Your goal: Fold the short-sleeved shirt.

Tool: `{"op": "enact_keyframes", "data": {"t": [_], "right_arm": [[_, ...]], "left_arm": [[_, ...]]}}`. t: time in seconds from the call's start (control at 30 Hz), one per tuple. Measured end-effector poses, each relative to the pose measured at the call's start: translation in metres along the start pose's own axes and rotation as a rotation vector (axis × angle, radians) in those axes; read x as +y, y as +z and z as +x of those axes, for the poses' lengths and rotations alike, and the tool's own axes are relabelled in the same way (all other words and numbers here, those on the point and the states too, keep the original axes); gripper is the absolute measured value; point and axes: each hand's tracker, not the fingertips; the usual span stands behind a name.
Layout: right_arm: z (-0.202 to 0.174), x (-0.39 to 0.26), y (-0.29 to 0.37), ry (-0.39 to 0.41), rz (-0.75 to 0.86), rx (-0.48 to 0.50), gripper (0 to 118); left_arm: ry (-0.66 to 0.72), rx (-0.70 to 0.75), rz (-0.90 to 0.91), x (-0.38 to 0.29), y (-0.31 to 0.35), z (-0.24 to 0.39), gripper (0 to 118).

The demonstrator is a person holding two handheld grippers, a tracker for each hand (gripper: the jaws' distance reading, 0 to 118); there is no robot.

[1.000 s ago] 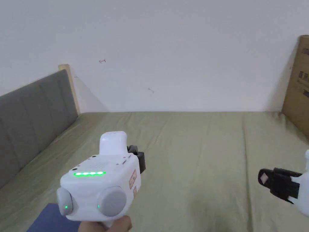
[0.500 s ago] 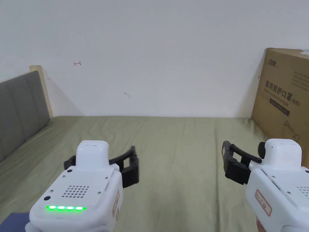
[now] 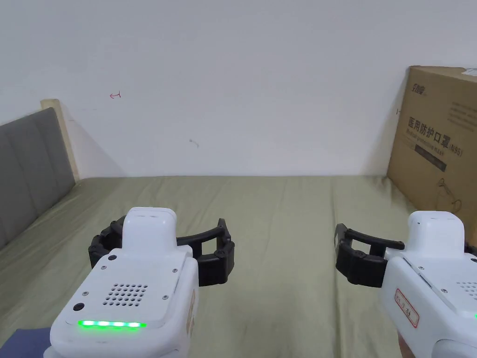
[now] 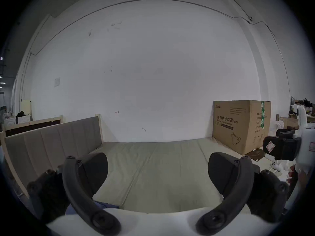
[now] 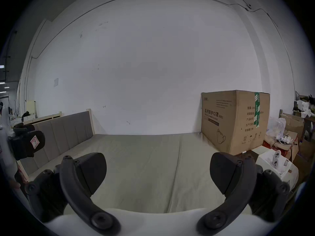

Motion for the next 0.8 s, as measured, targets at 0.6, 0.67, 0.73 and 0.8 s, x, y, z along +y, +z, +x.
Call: {"op": "enact_keyframes", "data": {"t": [0.6,0.67,0.73,0.8], "right_arm": [[-0.0017,-0.0023,-0.004,0.007,-0.038,-0.008,118],[-0.0023,-0.0024,-0.0042,0.007,-0.042,-0.006,118],[-0.002,-0.0027,-0.0041,0.005,-0.044,-0.004,118],[-0.0029,-0.0032,-0.0045,0.003,-0.049,-0.004,118]], "left_arm": [[0.055,-0.028,-0.042,0.0018,-0.0044,-0.0007,117],[0.081,-0.032,-0.041,0.0044,-0.0029,-0.0017,117],[0.094,-0.027,-0.052,0.006,-0.0045,-0.0019,117],[0.102,-0.008,-0.066,0.0057,-0.0053,-0.0011,117]]}}
